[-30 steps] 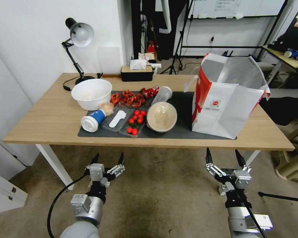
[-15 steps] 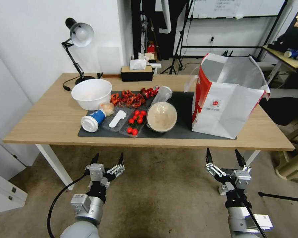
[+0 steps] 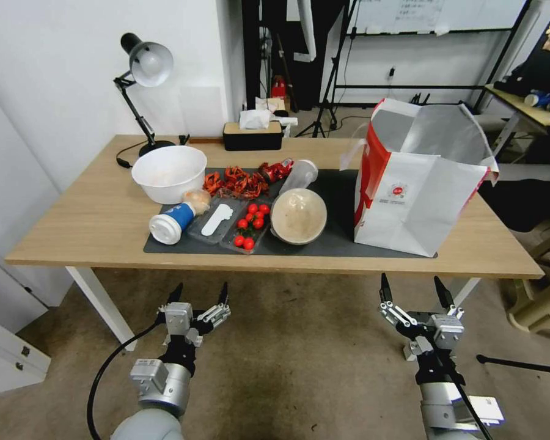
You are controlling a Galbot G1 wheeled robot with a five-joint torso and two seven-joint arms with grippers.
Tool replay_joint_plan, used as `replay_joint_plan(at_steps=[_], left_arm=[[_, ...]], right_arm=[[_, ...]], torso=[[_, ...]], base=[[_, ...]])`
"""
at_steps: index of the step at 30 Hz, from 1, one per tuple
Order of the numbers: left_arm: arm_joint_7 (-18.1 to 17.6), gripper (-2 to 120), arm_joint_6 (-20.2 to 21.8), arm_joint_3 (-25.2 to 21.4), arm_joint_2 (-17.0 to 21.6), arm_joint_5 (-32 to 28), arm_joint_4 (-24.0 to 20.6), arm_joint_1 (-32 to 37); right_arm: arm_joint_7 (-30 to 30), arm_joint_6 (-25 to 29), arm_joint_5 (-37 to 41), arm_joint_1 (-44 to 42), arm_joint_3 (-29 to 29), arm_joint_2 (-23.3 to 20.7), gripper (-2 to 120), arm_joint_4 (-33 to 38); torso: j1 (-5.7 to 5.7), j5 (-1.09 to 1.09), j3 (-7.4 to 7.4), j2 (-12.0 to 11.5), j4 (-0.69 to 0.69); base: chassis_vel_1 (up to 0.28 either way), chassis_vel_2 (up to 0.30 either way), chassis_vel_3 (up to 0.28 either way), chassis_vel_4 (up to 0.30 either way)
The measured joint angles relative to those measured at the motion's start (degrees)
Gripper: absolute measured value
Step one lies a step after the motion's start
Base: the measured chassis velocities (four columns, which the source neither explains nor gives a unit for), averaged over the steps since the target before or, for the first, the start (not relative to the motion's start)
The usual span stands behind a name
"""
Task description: Pick up the food delivery bag from the floor and place it on the table.
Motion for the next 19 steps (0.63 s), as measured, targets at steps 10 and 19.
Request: replay_joint_plan(at_steps=[10,19], left_arm=[[0.0,100,0.0,0.0,0.0,0.0,0.0,0.0],[0.0,100,0.01,0.0,0.0,0.0,-0.01,0.0]], right_arm=[[0.0,-0.01,0.01,0.0,0.0,0.0,100,0.0],[0.0,-0.02,0.01,0.0,0.0,0.0,100,0.0]], torso=[[0.0,0.0,0.0,0.0,0.0],[0.0,0.0,0.0,0.0,0.0]], base=[[0.0,0.0,0.0,0.0],[0.0,0.0,0.0,0.0]])
